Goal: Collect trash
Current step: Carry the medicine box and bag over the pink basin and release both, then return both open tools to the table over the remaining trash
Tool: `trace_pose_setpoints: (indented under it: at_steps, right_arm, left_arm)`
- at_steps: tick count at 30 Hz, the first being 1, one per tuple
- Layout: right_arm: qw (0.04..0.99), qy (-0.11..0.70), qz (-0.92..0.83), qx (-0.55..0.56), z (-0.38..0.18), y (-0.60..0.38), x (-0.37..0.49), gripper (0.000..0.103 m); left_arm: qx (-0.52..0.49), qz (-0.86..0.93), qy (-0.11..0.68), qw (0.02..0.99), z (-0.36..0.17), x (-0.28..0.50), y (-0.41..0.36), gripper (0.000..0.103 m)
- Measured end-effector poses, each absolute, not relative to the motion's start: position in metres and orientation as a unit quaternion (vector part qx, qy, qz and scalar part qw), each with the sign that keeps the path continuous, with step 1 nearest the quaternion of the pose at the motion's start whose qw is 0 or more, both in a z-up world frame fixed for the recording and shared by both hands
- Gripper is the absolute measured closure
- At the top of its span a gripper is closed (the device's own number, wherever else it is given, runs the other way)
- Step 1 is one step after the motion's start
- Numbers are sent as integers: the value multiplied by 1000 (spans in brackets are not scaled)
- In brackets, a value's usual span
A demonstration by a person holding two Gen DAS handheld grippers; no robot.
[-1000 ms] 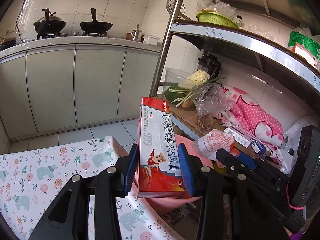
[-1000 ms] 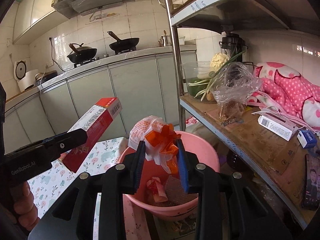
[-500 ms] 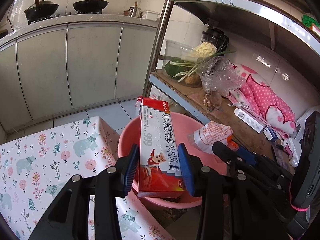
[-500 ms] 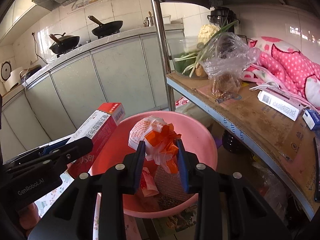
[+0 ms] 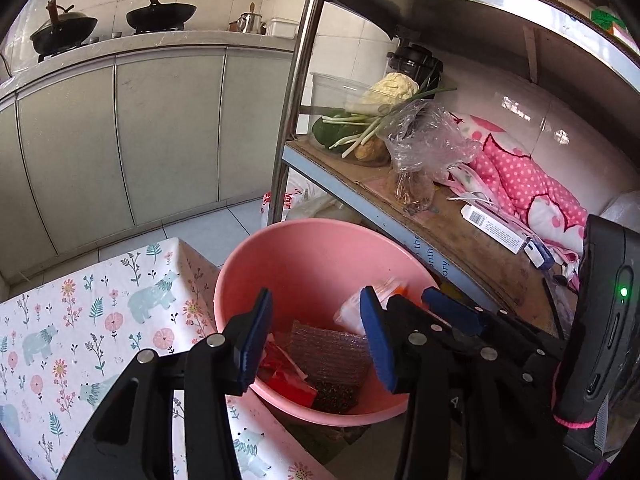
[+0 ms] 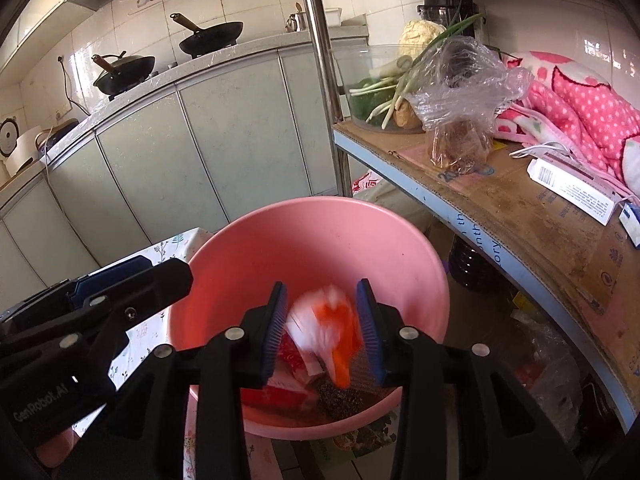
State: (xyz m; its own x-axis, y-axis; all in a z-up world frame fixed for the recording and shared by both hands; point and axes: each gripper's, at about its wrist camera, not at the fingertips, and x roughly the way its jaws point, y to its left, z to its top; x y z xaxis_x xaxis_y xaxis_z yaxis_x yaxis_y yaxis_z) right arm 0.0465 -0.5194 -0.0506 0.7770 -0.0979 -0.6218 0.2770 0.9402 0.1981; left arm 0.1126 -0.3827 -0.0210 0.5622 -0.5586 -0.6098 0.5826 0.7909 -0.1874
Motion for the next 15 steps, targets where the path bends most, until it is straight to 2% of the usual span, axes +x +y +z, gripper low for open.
trace_pose_setpoints:
  at_steps: [2,15]
  right_arm:
    - [933,317,-97,142,-51,-519,46,56]
    - [938,308,-81,141,-39,-514,39,56]
  left_arm:
    - [22,-323,339,883,-20,111,-384,57]
    - [14,-324,333,886,-6,103,-373,56]
